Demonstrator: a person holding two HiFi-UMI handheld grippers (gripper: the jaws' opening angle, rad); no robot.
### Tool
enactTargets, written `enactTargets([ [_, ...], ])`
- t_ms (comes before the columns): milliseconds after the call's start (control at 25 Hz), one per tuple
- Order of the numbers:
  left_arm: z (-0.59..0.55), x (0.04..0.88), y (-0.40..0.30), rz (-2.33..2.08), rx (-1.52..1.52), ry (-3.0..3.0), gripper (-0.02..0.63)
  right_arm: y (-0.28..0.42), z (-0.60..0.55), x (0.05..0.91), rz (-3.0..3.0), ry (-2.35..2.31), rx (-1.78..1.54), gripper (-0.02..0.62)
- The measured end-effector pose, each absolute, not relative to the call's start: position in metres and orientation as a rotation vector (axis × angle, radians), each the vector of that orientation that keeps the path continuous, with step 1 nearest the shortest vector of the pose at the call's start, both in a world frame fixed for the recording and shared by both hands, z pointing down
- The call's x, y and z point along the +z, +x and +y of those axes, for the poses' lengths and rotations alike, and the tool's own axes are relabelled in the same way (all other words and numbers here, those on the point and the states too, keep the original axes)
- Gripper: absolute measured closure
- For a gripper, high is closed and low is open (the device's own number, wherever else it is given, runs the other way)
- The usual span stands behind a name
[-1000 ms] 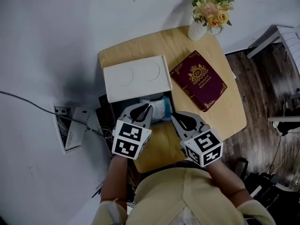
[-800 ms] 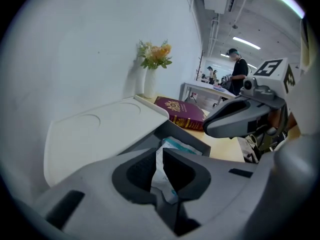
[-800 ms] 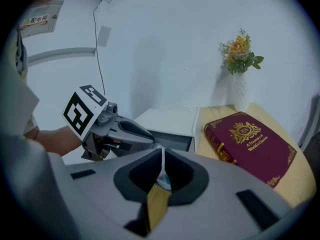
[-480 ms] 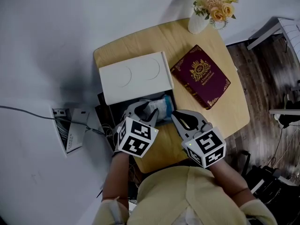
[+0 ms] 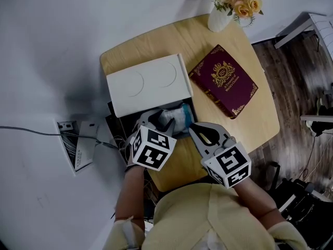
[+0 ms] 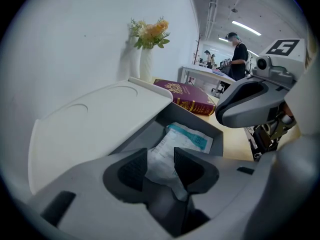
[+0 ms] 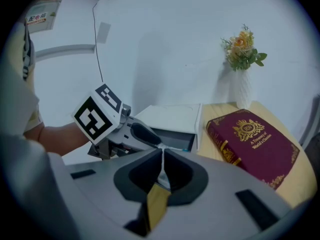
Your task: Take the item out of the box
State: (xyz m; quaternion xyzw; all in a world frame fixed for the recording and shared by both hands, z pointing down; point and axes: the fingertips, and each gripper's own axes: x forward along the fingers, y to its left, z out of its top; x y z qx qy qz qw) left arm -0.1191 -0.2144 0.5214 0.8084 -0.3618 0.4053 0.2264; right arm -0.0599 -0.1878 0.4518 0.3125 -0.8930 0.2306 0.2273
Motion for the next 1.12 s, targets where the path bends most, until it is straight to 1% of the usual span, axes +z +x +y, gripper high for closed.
enactTargets([
  [400, -0.214, 0.528, -0.114, -0.965, 1.127, 2.209, 0.437, -0.059, -0.185, 0.452, -2.463, 0.877, 0.646, 0.563],
  [680, -0.214, 0.529, -0.114, -0.963, 1.093, 2.216, 0.456, -0.056, -0.182, 0.453, -2.461, 0.896, 0.662, 0.563],
  [800, -0.215, 0.529, -0.114, -0.975, 1.092, 2.218, 0.48, -0.054, -0.18, 0.453, -2.46, 0.903, 0.665, 0.563],
  [960, -0.217, 0.527, -0.118, -1.019, 1.098, 2.227, 0.535, -0.052, -0.178, 0.452, -2.463, 0.911, 0.67, 0.563],
  [1120, -0.218, 0.527, -0.119, -1.046, 1.103, 2.231, 0.552, -0.049, -0.176, 0.453, -2.465, 0.918, 0.674, 0.563],
])
